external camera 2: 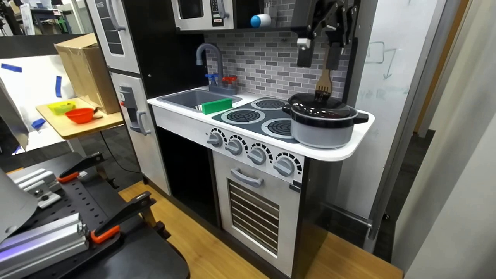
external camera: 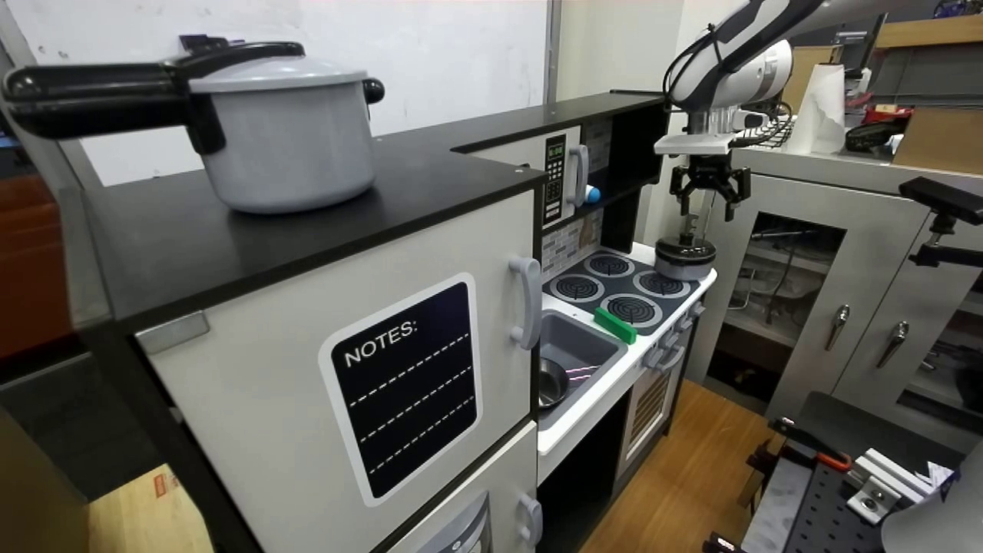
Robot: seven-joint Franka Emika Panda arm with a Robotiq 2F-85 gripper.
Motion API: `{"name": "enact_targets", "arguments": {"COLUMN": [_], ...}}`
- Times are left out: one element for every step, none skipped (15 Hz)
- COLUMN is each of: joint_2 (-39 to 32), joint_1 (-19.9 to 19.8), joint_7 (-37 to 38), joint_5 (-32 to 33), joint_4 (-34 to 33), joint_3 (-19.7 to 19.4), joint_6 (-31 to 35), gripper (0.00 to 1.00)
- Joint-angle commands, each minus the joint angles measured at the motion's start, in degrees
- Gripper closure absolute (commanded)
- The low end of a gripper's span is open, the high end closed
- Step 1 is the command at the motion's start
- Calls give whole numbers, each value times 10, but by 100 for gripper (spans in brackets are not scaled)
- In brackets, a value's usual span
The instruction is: Remove the lid from the grey pot on the right side of the stove
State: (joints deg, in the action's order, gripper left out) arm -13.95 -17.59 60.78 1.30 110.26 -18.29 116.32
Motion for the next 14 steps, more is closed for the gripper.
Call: {"name": "enact_targets", "arguments": {"joint_2": [-31,-36,-43,-47,-50,-50,-50,-50,-50,-50,-50,-51,-51,-50], "joint_1": [-6,-6,-5,-6,-6,-6,-4,-3,-2,0,0,1,4,6], "joint_7": [-29,-34,-35,-38,-39,-40,-37,-35,-34,-32,-32,-31,-31,-31], "joint_5": [-39,-48,-52,-59,-62,-64,-58,-52,-47,-40,-37,-35,-32,-30], "joint_4": [-33,-35,-38,-40,-39,-38,-36,-34,-32,-30,-30,-30,-29,-27], "joint_3": [-2,-1,-2,-2,-3,-4,-7,-9,-12,-15,-16,-16,-16,-14], "joint_6": [6,9,9,6,6,5,7,8,9,11,11,10,11,10], "gripper": [0,0,0,0,0,0,0,0,0,0,0,0,0,0]}}
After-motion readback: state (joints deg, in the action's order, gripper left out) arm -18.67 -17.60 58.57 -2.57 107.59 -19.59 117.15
